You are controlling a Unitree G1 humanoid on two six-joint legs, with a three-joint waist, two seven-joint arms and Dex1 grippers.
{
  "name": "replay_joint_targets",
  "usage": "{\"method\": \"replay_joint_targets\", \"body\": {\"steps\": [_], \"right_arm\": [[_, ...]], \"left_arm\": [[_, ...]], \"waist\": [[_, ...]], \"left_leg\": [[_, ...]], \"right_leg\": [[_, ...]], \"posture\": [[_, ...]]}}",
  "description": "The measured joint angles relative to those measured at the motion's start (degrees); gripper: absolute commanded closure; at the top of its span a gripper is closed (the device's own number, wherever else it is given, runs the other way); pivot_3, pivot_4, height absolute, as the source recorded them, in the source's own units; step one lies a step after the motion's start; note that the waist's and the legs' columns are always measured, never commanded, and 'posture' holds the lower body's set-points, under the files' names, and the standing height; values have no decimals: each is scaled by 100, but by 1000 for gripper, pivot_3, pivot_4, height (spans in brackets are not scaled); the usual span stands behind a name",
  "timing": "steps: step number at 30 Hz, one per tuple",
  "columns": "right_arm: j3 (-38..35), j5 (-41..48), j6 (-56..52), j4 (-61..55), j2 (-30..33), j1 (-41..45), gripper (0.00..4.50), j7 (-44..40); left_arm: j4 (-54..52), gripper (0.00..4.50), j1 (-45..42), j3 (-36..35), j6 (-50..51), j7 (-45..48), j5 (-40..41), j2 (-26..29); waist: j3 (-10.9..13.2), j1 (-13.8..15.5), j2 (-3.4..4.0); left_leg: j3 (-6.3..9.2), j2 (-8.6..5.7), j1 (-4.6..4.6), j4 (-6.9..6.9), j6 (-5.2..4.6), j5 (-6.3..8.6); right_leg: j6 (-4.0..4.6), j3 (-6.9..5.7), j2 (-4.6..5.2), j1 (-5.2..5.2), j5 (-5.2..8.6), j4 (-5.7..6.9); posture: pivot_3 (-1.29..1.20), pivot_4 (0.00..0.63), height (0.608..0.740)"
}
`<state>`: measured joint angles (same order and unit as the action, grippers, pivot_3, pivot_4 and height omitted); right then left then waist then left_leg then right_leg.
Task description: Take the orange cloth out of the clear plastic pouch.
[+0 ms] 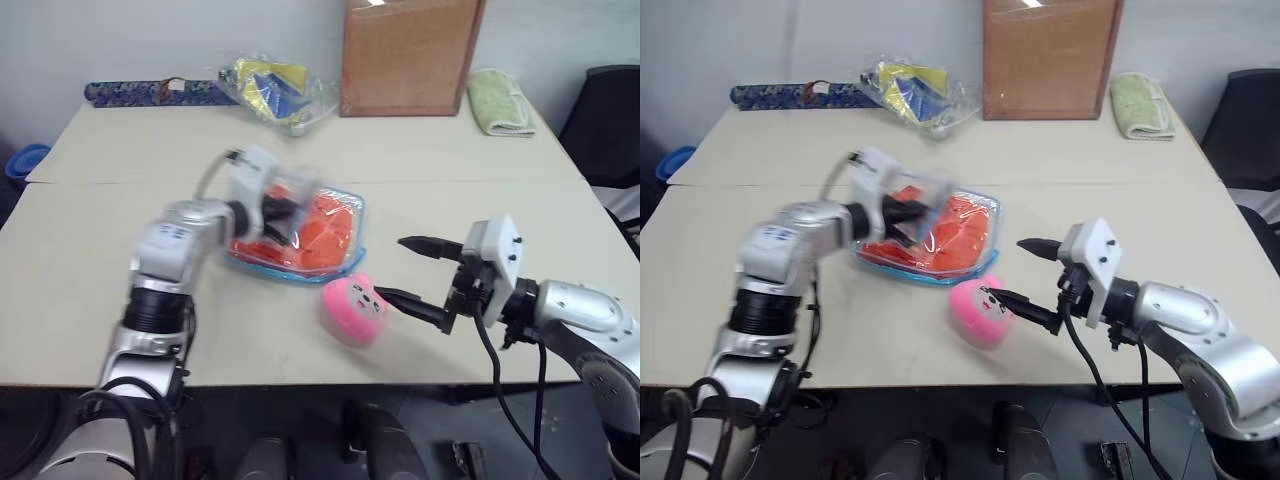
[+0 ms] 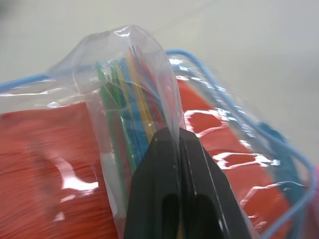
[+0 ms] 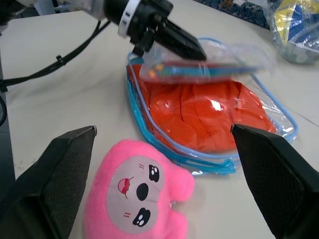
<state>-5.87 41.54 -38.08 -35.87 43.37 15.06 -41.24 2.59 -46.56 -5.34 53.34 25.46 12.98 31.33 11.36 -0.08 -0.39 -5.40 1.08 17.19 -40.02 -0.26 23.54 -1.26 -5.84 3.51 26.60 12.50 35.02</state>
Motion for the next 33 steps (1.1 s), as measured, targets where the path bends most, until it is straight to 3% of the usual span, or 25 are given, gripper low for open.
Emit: {"method": "replay_joint_targets", "body": {"steps": [4,9,12,19,24,29,33], "right_arm": [[266,-3,156,237,-90,303,0,-376],[455,-3,213,454,-138,555,0,-683],[597,-42,224,618,-180,699,0,-804],[767,-248,329,902,-278,866,0,-955],[768,-320,341,910,-283,867,0,-1001],[748,-336,337,915,-282,849,0,-1018],[729,-336,307,910,-282,841,0,-940]], "left_arm": [[364,4461,593,-808,-344,-239,-223,987],[1016,4461,1603,-1453,-861,-244,-371,1660],[1365,3864,1819,-1621,-1226,-359,-436,1682],[1045,1697,2312,-1723,-1178,-370,-326,1643],[536,208,2452,-1940,-1081,-92,-149,1995],[-550,208,2442,-1835,-1740,1624,540,2740],[-1513,208,2518,-928,-2690,3048,760,2990]], "waist": [[0,0,0],[-8,46,-19],[-11,142,-30],[-13,132,-41],[-12,113,-42],[-11,121,-42],[-5,126,-26]], "left_leg": [[2,4,2,5,2,1],[16,3,17,0,-6,5],[19,2,20,-4,-9,7],[17,1,21,-1,-11,10],[17,4,19,-2,-9,11],[17,4,21,0,-5,14],[9,0,20,1,-6,15]], "right_leg": [[3,-13,3,1,1,6],[3,-29,16,1,1,-7],[2,-34,22,1,0,-8],[2,-36,26,2,0,-7],[2,-35,25,3,0,-4],[4,-34,27,4,1,-11],[4,-30,25,3,1,-17]], "posture": [[0,150,740],[0,150,740],[0,150,740],[0,150,740],[0,150,740],[0,150,740],[0,150,740]]}}
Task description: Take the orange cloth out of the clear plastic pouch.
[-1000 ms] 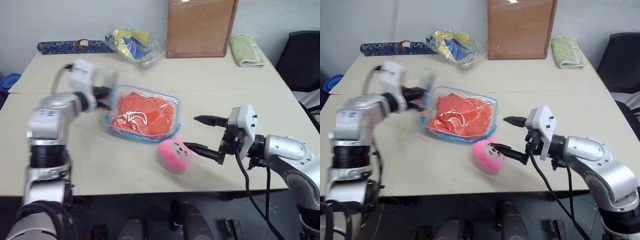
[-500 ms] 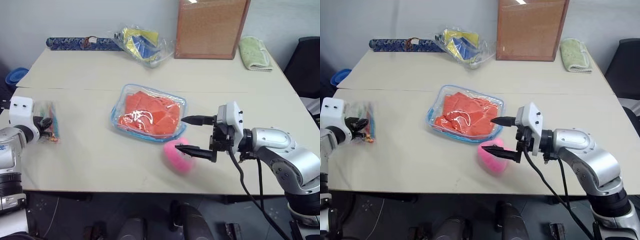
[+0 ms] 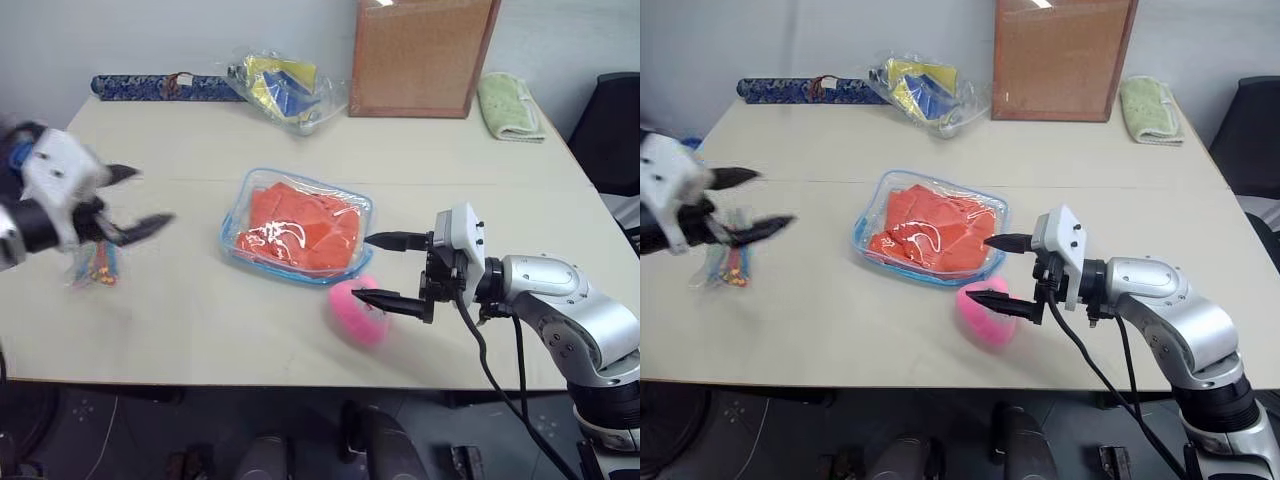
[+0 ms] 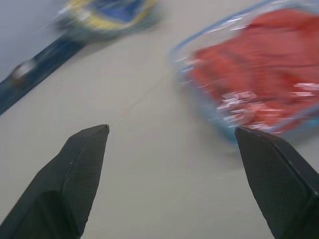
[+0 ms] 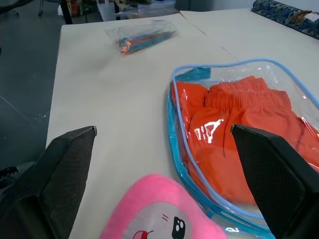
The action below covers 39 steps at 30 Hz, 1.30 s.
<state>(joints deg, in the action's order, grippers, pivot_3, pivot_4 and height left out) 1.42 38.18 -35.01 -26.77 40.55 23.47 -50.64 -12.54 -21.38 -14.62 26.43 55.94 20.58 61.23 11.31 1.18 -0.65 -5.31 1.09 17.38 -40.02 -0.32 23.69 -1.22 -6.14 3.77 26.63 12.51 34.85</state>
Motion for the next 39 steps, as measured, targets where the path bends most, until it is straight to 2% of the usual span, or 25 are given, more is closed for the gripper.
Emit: {"method": "replay_joint_targets", "body": {"steps": [3,5,11,17,23,26,34,37,39], "right_arm": [[-95,4,-16,-18,4,-45,0,77],[-189,6,-38,-41,14,-100,0,150],[-389,32,-150,-398,0,-519,0,520],[-564,103,-255,-781,-11,-887,0,869],[-691,135,-270,-988,-7,-1111,0,1031],[-699,138,-270,-1029,0,-1151,0,1042],[-740,137,-262,-1034,167,-1266,0,995],[-736,134,-251,-1036,202,-1253,0,908],[-726,128,-244,-1034,206,-1226,0,868]], "left_arm": [[408,208,-154,1050,-1084,468,-716,29],[1101,208,-642,1643,-1957,554,-1341,-20],[3341,208,-2159,2674,-4451,447,-2760,-742],[4609,208,-2592,3150,-5723,345,-3305,-1184],[5332,208,-3006,3165,-6122,161,-3528,-1502],[5403,777,-3007,3169,-6213,122,-3561,-1598],[5284,3229,-2830,3131,-6211,191,-3547,-1591],[4668,4123,-2462,2984,-5771,384,-3291,-1531],[3916,4474,-2043,2825,-5173,530,-3063,-1439]], "waist": [[1,-16,0],[1,-7,-1],[0,21,-2],[0,-24,-4],[-1,15,-5],[-1,15,-5],[-1,11,-5],[-1,2,-5],[-1,-13,-5]], "left_leg": [[-12,5,-4,-1,8,-5],[-12,8,-7,-1,12,-9],[-12,9,3,-1,-3,-6],[-19,8,18,-3,-30,8],[-16,5,19,-8,-40,10],[-16,5,20,-10,-43,10],[-17,5,19,-10,-44,11],[-18,6,16,-10,-44,11],[-19,7,15,-10,-44,11]], "right_leg": [[11,8,-21,0,1,-6],[22,7,-27,0,-1,-4],[17,-1,-27,1,-6,11],[-1,-2,-27,4,-16,-17],[-8,-1,-24,1,-20,-17],[-10,-1,-24,1,-21,-19],[-11,0,-24,1,-22,-19],[-11,3,-24,1,-22,-17],[-11,6,-25,1,-22,-17]], "posture": [[0,150,740],[0,150,740],[0,150,740],[0,150,740],[0,150,740],[0,150,740],[0,150,740],[0,150,740],[0,150,740]]}}
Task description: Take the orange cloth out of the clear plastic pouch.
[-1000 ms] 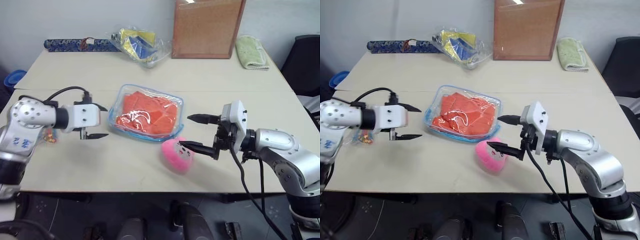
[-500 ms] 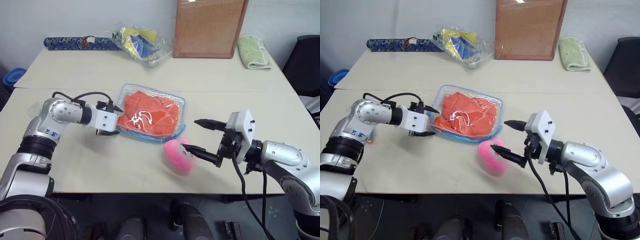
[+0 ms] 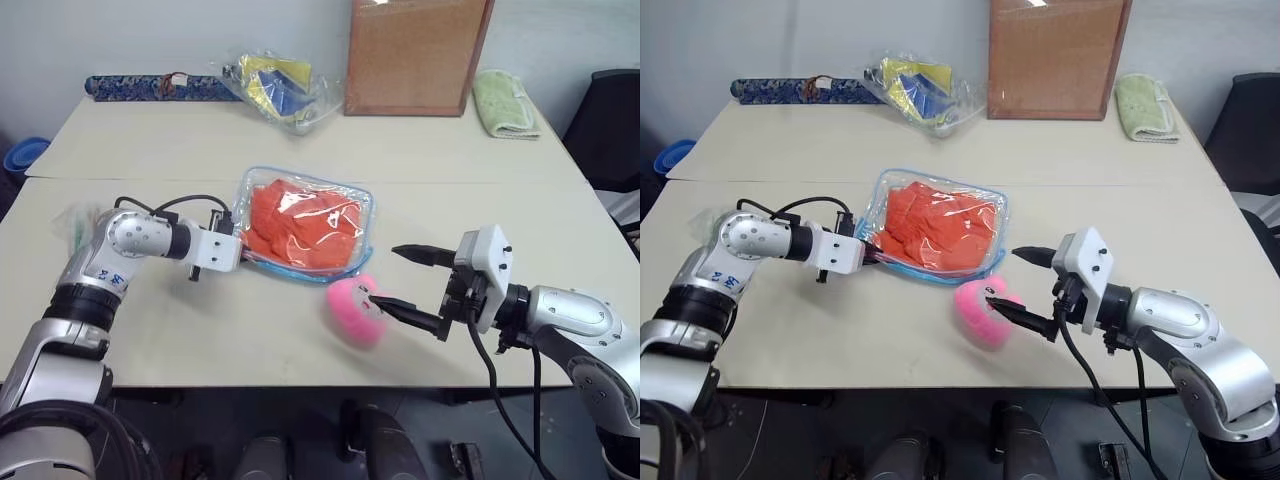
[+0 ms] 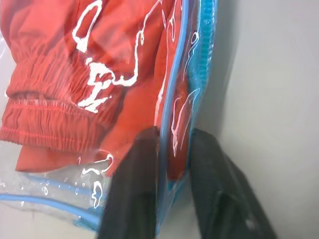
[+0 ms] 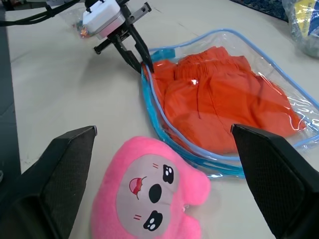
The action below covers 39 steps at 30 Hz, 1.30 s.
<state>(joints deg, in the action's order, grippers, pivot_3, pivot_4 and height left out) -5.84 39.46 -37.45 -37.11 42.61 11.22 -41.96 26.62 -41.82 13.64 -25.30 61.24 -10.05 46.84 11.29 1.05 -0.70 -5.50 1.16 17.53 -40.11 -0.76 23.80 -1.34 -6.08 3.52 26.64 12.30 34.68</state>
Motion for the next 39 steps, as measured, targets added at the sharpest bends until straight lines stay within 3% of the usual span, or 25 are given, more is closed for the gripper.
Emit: {"method": "replay_joint_targets", "body": {"steps": [8,12,18,19,27,33,39], "right_arm": [[47,-6,-4,42,100,168,0,-190],[164,-52,-3,85,116,273,0,-316],[177,-114,-7,160,117,436,0,-399],[177,-116,-9,162,117,436,0,-410],[57,-103,-198,7,119,-59,0,-113],[-214,-46,-588,-480,-204,-979,0,786],[65,161,-833,-472,-806,-1527,0,1155]], "left_arm": [[-4012,4474,2041,-629,3809,-310,-153,151],[-5010,4474,2432,-605,4912,-402,-368,162],[-5227,4474,2661,-567,4981,-713,-510,162],[-5196,3935,2675,-568,4946,-763,-509,159],[-5152,1685,2957,-955,5444,-962,-35,-43],[-5538,1685,3019,-2041,6734,-165,1604,71],[-5724,1685,3017,-2610,7023,571,2855,546]], "waist": [[0,-42,0],[0,-25,0],[0,7,0],[0,9,0],[0,24,0],[-1,18,-1],[-2,9,0]], "left_leg": [[1,2,-4,0,-1,1],[0,0,-15,0,1,0],[1,2,-17,1,2,0],[0,2,-17,1,2,0],[1,3,-16,1,2,0],[5,8,-15,2,16,-3],[-1,3,-24,1,25,-6]], "right_leg": [[-1,9,-1,-4,1,-1],[2,15,-1,-9,3,-13],[5,16,0,-8,4,-7],[5,17,0,-7,4,-6],[6,16,2,-8,4,-2],[13,12,-2,-5,9,9],[16,22,-1,-16,11,1]], "posture": [[0,150,740],[0,150,740],[0,150,740],[0,150,740],[0,150,740],[0,150,740],[0,150,740]]}}
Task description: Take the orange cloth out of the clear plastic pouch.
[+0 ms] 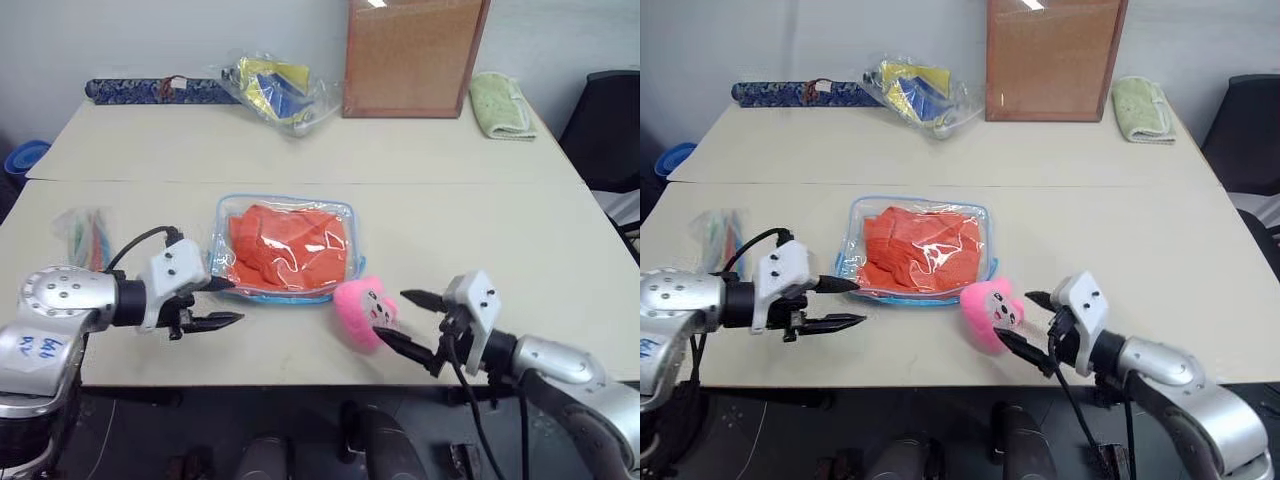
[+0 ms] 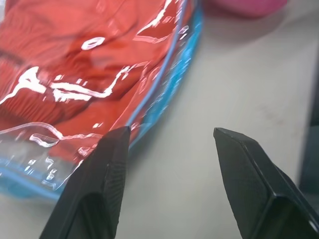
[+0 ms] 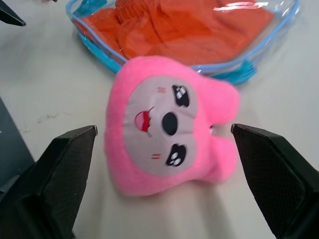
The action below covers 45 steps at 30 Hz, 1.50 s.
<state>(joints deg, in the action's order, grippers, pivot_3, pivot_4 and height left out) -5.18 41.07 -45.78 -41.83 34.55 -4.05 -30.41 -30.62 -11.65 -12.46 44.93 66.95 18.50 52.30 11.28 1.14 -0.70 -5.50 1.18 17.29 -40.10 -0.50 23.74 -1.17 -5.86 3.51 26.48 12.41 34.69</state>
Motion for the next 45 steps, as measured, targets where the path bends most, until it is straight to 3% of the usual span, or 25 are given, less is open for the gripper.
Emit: {"method": "replay_joint_targets", "body": {"steps": [3,11,15,20,31,34,41,45], "right_arm": [[212,28,25,400,-33,-33,601,-163],[604,-419,618,885,-28,-67,3338,-733],[620,-447,814,895,28,-176,4486,-1014],[814,-456,982,823,579,-21,4486,-1871],[2170,-2077,1669,1664,497,1598,4486,-1965],[2237,-2209,1773,1766,423,1668,3827,-1979],[2290,-2616,1985,1717,434,1667,1615,-1956],[2194,-2666,1852,1424,558,1667,1615,-1904]], "left_arm": [[1,1661,-83,99,-11,27,210,126],[216,1661,-743,590,-51,-189,382,259],[237,1661,-876,700,-56,-313,392,262],[306,1661,-1053,868,-58,-408,419,259],[687,1661,-1512,1502,-211,-624,399,-91],[752,1661,-1570,1767,-296,-639,365,-258],[1519,1661,-2251,2658,-317,-825,22,-983],[1958,1661,-2769,3075,-1229,-727,-438,-1372]], "waist": [[0,3,0],[0,4,-1],[0,-4,0],[0,14,-1],[-2,6,-4],[-3,3,-7],[-5,-3,-9],[-4,13,-9]], "left_leg": [[0,-2,-1,0,0,0],[-1,-3,4,3,0,0],[-3,-1,4,4,1,0],[0,-4,0,3,0,0],[-1,-6,-1,2,6,-4],[-3,-6,0,-1,6,-5],[-3,-10,3,0,11,-11],[4,-8,3,-9,13,-13]], "right_leg": [[1,1,-1,-1,1,2],[1,1,-6,1,1,0],[1,2,-8,2,1,0],[1,1,-7,0,1,-3],[2,-3,-8,3,1,8],[2,0,-6,-3,1,6],[3,4,-7,-7,1,14],[3,-3,-5,9,1,16]], "posture": [[0,150,740],[0,150,740],[0,150,740],[0,150,740],[0,150,740],[0,150,740],[0,150,740],[0,150,740]]}}
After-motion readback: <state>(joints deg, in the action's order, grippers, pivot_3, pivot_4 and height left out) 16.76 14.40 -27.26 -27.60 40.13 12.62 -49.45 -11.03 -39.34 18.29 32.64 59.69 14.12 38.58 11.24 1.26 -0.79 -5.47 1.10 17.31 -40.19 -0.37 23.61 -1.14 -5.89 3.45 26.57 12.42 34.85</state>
